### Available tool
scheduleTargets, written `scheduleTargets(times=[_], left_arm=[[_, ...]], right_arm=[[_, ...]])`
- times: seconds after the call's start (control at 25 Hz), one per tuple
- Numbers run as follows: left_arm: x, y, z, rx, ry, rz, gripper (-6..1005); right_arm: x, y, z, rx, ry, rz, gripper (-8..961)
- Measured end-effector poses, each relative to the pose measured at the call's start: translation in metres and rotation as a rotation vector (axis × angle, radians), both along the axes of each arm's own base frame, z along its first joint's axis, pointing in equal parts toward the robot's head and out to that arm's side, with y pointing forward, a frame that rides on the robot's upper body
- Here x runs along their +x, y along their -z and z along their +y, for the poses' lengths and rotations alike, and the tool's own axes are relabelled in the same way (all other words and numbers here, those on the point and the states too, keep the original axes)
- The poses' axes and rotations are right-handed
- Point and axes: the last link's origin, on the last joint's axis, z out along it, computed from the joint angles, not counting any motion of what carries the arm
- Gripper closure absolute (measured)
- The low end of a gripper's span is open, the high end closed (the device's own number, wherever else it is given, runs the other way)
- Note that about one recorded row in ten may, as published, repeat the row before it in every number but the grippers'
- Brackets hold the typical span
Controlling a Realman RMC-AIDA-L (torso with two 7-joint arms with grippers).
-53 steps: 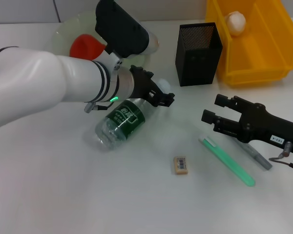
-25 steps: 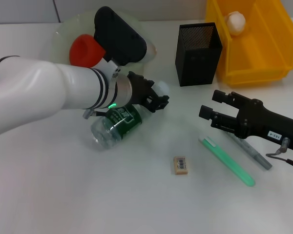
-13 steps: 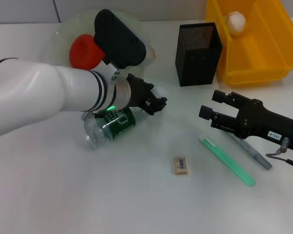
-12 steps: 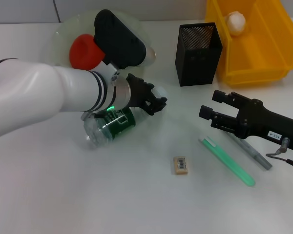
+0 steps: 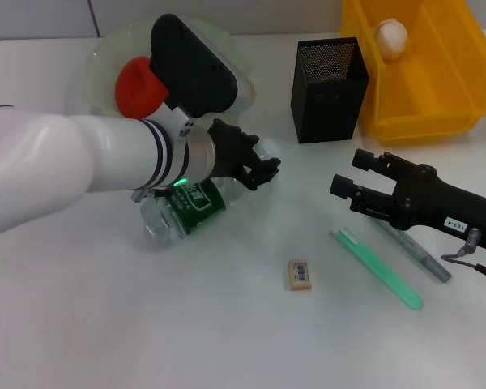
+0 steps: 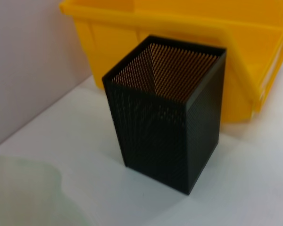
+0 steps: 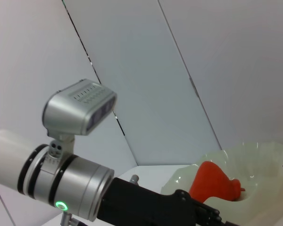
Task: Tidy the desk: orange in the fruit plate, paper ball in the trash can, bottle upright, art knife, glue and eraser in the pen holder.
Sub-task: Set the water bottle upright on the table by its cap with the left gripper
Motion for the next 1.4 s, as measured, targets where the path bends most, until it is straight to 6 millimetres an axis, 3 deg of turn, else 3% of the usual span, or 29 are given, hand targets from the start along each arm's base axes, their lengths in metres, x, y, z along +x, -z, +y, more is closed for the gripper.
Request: scheduleTargets(times=[0.88, 1.4], left_arm=[[0.019, -0.038, -0.029, 0.104, 0.088, -0.137, 555], [0.01, -0.061, -0.039, 0.199, 0.078, -0.187, 558]], right_arm=[[-0.003, 0.001, 0.003, -0.002, -0.01, 0.002, 165], [-0.007, 0.004, 0.003, -0.009, -0.016, 0.011, 165]])
